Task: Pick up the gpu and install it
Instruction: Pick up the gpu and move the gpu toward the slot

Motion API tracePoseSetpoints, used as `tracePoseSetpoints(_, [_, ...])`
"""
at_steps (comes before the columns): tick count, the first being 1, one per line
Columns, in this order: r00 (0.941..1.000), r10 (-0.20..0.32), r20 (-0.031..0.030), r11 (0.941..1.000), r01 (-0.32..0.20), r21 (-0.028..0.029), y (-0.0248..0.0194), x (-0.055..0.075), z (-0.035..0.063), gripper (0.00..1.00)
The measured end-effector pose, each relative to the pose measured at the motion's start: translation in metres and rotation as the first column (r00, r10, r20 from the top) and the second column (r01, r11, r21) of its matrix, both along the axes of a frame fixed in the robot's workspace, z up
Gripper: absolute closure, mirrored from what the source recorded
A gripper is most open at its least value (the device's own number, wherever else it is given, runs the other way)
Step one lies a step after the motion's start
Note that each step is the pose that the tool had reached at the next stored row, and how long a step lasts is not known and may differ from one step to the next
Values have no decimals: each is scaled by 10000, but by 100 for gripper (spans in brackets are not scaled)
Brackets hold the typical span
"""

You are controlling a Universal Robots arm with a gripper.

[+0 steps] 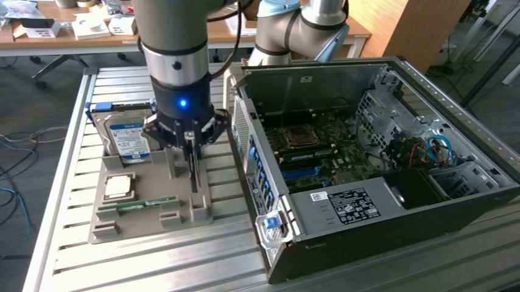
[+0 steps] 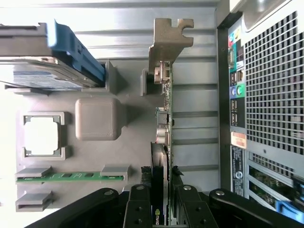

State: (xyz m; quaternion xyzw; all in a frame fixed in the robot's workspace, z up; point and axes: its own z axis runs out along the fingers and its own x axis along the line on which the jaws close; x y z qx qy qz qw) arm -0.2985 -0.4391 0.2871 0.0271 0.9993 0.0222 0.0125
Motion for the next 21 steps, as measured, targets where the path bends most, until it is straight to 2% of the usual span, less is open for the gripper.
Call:
tracePoseSetpoints(10, [10000, 1, -1, 10000, -1, -10, 0, 0, 296, 74])
tracePoseSetpoints(21, [10000, 0, -1, 10000, 0, -13, 0, 0, 555, 74])
